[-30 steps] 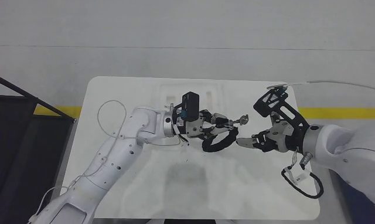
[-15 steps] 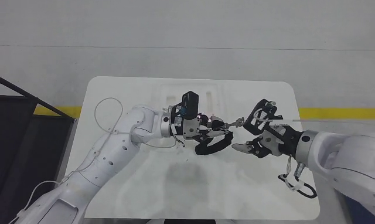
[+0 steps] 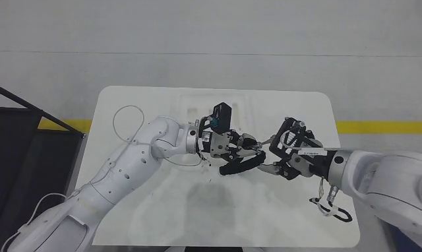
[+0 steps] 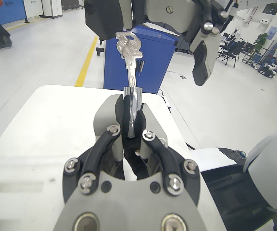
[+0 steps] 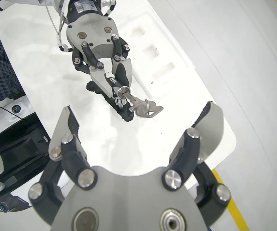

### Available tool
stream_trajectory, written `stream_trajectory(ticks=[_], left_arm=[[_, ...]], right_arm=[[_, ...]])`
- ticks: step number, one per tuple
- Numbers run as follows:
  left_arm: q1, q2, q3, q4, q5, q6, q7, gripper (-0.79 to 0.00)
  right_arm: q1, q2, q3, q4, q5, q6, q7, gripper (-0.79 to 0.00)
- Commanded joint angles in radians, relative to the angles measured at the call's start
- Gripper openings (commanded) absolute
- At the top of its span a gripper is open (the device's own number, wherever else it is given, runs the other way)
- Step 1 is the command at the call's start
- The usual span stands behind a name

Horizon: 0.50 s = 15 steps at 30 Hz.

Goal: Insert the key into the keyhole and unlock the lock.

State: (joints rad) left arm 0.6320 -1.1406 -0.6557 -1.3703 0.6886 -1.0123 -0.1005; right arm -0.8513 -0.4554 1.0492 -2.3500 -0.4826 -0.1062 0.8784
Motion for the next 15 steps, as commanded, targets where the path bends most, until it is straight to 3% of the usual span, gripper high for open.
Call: stream_trajectory(ticks=[1, 15], left_arm=[[-0.008, -0.002, 0.014, 0.005, -0.007, 0.000, 0.001, -0.785], [-0.042, -0.005, 0.063, 0.032, 0.002, 0.000, 0.047, -0.785]], right_arm=[[0.002, -0.005, -0.007, 0.000, -0.009, -0.004, 0.001, 0.000], [0.036, -0.046, -0.056, 0.000, -0.034, -0.012, 0.054, 0.000]])
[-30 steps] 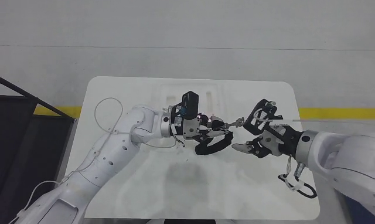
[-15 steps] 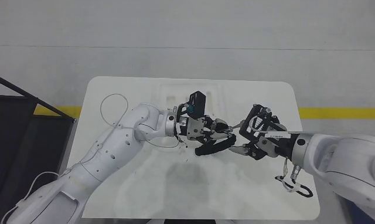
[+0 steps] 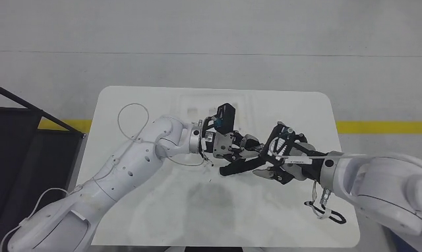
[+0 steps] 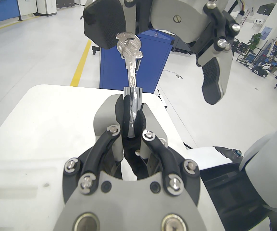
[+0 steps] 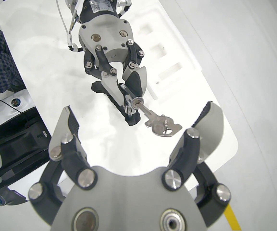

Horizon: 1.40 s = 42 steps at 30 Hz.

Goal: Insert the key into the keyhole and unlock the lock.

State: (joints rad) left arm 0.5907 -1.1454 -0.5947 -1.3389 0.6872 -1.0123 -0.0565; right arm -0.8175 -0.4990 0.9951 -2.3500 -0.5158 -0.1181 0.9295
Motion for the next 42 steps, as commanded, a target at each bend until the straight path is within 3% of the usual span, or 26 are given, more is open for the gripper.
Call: stream_trajectory(ticks=[1, 28, 34, 42], left_arm=[[-0.003, 0.000, 0.005, 0.001, 0.008, 0.000, 0.005, -0.785], [-0.044, -0.006, 0.046, 0.020, 0.069, 0.000, 0.086, -0.785], [-0.056, 0.011, 0.029, 0.006, 0.080, 0.000, 0.080, -0.785], [-0.074, 0.056, 0.012, -0.045, 0.054, 0.000, 0.015, -0.785]], right_arm=[[0.005, -0.005, -0.005, 0.000, 0.002, 0.000, 0.005, 0.000], [0.054, -0.071, -0.047, 0.000, 0.023, 0.003, 0.060, 0.000], [0.049, -0.069, -0.003, 0.000, -0.006, 0.019, 0.091, 0.000], [0.018, -0.059, 0.052, 0.000, -0.021, 0.010, 0.113, 0.000]])
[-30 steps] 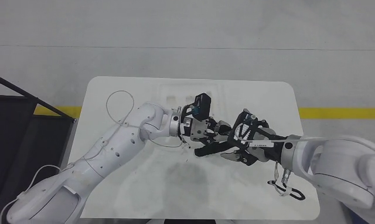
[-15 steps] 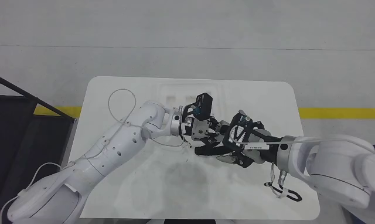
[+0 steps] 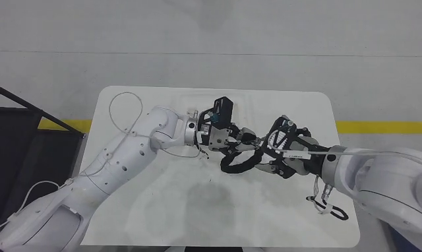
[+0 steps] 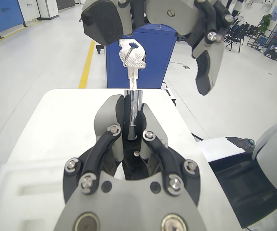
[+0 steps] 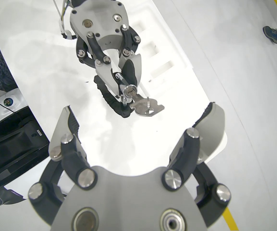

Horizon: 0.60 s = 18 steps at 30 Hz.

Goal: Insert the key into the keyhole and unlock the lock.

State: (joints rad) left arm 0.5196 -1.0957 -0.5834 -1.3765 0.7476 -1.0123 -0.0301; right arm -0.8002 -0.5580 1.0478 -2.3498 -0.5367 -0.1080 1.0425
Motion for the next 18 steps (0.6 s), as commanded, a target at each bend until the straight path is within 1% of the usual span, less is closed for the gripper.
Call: stream_trajectory(ticks=[1, 6, 13, 17, 18], left_arm=[[-0.006, 0.012, 0.002, -0.016, -0.014, 0.000, -0.023, -0.785], [-0.034, 0.039, 0.022, -0.051, -0.065, 0.000, -0.092, -0.785], [-0.088, 0.074, 0.070, -0.073, -0.162, 0.000, -0.181, -0.785], [-0.120, 0.091, 0.095, -0.077, -0.214, 0.000, -0.220, -0.785], [-0.126, 0.095, 0.104, -0.080, -0.227, 0.000, -0.231, -0.785]], right_arm=[[0.001, 0.000, -0.001, 0.000, 0.000, 0.000, 0.000, 0.000], [-0.012, 0.000, -0.003, 0.000, -0.021, -0.014, -0.012, 0.000], [-0.034, 0.000, 0.002, 0.000, -0.118, -0.152, -0.041, 0.000], [-0.045, -0.001, 0.008, 0.000, -0.176, -0.232, -0.092, 0.000], [-0.050, -0.001, 0.010, 0.000, -0.186, -0.243, -0.106, -0.191]])
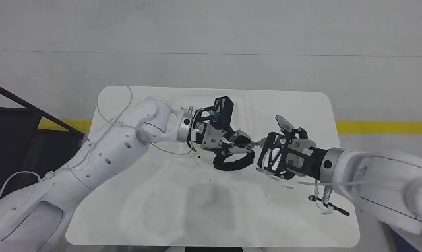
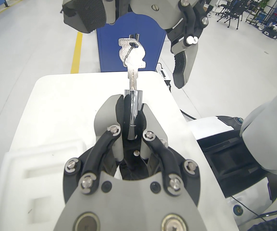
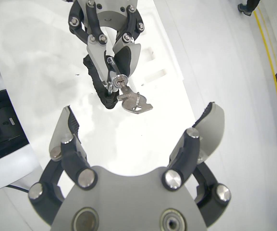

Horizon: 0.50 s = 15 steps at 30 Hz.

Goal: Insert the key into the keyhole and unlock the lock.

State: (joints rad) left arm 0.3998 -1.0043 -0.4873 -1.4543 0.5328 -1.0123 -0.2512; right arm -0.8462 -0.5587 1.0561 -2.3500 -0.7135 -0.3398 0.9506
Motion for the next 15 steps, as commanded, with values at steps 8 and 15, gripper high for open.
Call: stream_trajectory(ticks=[8, 15], left_arm=[[-0.061, 0.031, 0.064, -0.012, -0.109, 0.000, -0.085, -0.785], [-0.095, 0.045, 0.103, -0.013, -0.164, 0.000, -0.105, -0.785]], right_arm=[[-0.032, -0.002, 0.023, 0.000, -0.065, -0.092, -0.082, -0.409], [-0.044, -0.008, 0.035, 0.000, -0.099, -0.121, -0.120, -0.502]])
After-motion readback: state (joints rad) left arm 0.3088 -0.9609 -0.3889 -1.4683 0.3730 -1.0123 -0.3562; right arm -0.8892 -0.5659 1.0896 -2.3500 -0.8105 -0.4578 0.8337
